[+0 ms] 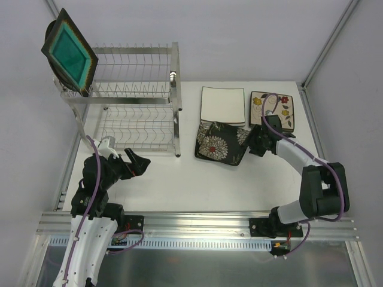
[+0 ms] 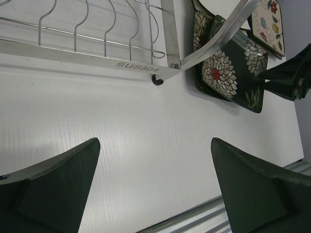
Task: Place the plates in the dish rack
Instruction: Grab a plate with the right arm
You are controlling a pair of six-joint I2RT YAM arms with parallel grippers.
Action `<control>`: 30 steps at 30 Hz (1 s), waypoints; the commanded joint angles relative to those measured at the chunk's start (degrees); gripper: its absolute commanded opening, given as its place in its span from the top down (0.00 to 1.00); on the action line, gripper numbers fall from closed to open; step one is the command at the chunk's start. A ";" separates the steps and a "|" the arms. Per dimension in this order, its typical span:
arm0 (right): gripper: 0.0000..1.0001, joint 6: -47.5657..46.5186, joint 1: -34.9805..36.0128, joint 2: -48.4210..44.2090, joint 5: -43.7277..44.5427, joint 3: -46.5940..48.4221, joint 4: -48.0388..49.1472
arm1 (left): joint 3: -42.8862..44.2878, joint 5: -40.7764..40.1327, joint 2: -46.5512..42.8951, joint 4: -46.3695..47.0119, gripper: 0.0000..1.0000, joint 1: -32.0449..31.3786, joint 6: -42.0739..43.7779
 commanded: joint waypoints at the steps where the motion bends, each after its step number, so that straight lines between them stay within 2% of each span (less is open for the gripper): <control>1: 0.47 1.15 -1.05 1.87 -2.12 1.32 6.07 | 0.14 0.30 0.53 1.01 0.01 -0.48 0.14; 18: 0.68 1.67 -4.04 8.73 -9.50 -1.23 15.66 | 0.23 1.53 2.55 1.10 0.01 -0.48 -0.21; 21: 0.77 2.02 -4.92 9.17 -10.47 -2.19 18.12 | 0.14 1.36 3.60 1.45 0.01 -0.48 -2.22; 22: 0.84 2.20 -4.92 9.00 -11.08 -2.37 18.56 | 0.14 1.27 3.95 1.45 0.01 -0.48 -2.67; 24: 0.88 2.29 -5.44 7.94 -11.61 -2.72 18.82 | 0.40 1.71 4.48 1.54 0.01 -0.48 -4.42; 28: 1.00 1.50 -5.71 5.13 -12.23 -2.37 17.07 | 2.68 5.04 4.75 1.54 0.01 -0.48 -1.01; 30: 0.99 1.41 -6.15 2.86 -12.67 -2.28 16.28 | 2.69 8.01 4.40 1.89 0.01 -0.48 1.88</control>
